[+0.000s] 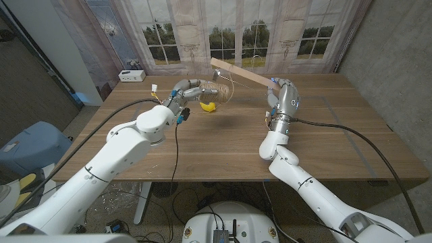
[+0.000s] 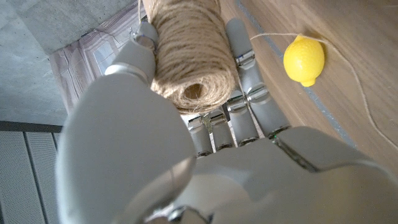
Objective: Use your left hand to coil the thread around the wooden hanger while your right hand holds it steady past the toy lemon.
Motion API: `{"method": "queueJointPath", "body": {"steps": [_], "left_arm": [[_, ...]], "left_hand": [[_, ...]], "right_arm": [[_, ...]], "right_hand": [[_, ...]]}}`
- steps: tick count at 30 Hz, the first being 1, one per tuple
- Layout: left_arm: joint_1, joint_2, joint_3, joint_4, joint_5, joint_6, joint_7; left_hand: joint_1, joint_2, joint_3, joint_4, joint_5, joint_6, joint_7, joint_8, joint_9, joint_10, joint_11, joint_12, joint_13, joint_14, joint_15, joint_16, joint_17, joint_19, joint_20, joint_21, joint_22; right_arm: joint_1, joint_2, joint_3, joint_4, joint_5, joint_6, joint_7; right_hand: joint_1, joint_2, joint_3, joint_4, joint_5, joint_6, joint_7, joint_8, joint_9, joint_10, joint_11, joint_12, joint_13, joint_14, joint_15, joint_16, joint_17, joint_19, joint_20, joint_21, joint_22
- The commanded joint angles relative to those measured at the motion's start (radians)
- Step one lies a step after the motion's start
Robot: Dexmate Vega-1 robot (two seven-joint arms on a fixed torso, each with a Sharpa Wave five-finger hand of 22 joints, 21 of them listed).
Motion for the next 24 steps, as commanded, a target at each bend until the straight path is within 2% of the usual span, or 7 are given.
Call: {"method": "queueJointPath", "body": {"steps": [1,6,10,17,24], "left_arm": [[-0.024,0.031,0.007,0.03,-0.111,0.055,-0.011],[-0.026,0.039,0.003,0.043,-0.156,0.061,-0.015],[-0.017,0.052,-0.006,0.039,-0.177,0.061,-0.001],[0.023,0.069,-0.047,0.021,-0.206,0.043,0.048],[0.075,0.077,-0.104,-0.002,-0.222,-0.003,0.099]], "left_hand": [[0.259,0.263,0.027,0.019,0.006,0.065,0.069,0.006,0.08,0.047,-0.031,0.055,0.135,0.2,-0.254,-0.003,0.002,0.025,-0.059,0.004,0.001],[0.258,0.262,0.028,0.019,0.008,0.066,0.067,0.006,0.081,0.047,-0.031,0.055,0.134,0.201,-0.255,-0.005,0.001,0.025,-0.06,0.004,0.0],[0.258,0.261,0.029,0.019,0.009,0.067,0.067,0.005,0.081,0.046,-0.03,0.056,0.136,0.203,-0.256,-0.006,0.002,0.025,-0.06,0.005,0.0],[0.257,0.261,0.031,0.019,0.011,0.067,0.068,0.003,0.081,0.046,-0.029,0.056,0.137,0.203,-0.255,-0.01,0.002,0.025,-0.06,0.006,0.0],[0.256,0.26,0.032,0.019,0.014,0.068,0.066,0.003,0.082,0.048,-0.03,0.056,0.135,0.204,-0.254,-0.014,0.003,0.025,-0.061,0.007,0.0]], "right_arm": [[-0.03,0.04,0.062,0.027,0.091,0.329,-0.011],[-0.028,0.009,0.041,0.014,0.19,0.416,-0.004],[-0.026,-0.005,0.03,0.013,0.226,0.445,-0.01],[-0.026,-0.016,0.025,0.013,0.248,0.453,-0.011],[-0.028,-0.016,0.029,0.011,0.224,0.417,-0.011]], "right_hand": [[0.033,0.042,0.003,0.005,0.007,0.107,-0.039,0.007,0.04,0.011,-0.003,0.003,0.001,0.001,-0.172,-0.005,0.001,0.01,0.0,0.01,0.005],[0.032,0.042,0.002,0.006,0.008,0.107,-0.039,0.007,0.04,0.011,-0.004,0.002,0.0,0.003,-0.17,-0.006,0.0,0.01,0.001,0.011,0.005],[0.031,0.042,0.001,0.007,0.008,0.107,-0.039,0.007,0.039,0.009,-0.002,0.002,0.0,0.004,-0.169,-0.009,-0.001,0.012,0.003,0.013,0.005],[0.03,0.042,0.0,0.009,0.009,0.105,-0.038,0.007,0.039,0.008,-0.003,0.001,-0.001,0.006,-0.169,-0.009,-0.001,0.012,0.004,0.014,0.006],[0.029,0.044,-0.002,0.01,0.009,0.106,-0.039,0.008,0.038,0.008,-0.003,0.0,-0.001,0.008,-0.169,-0.009,0.001,0.013,0.003,0.016,0.006]]}}
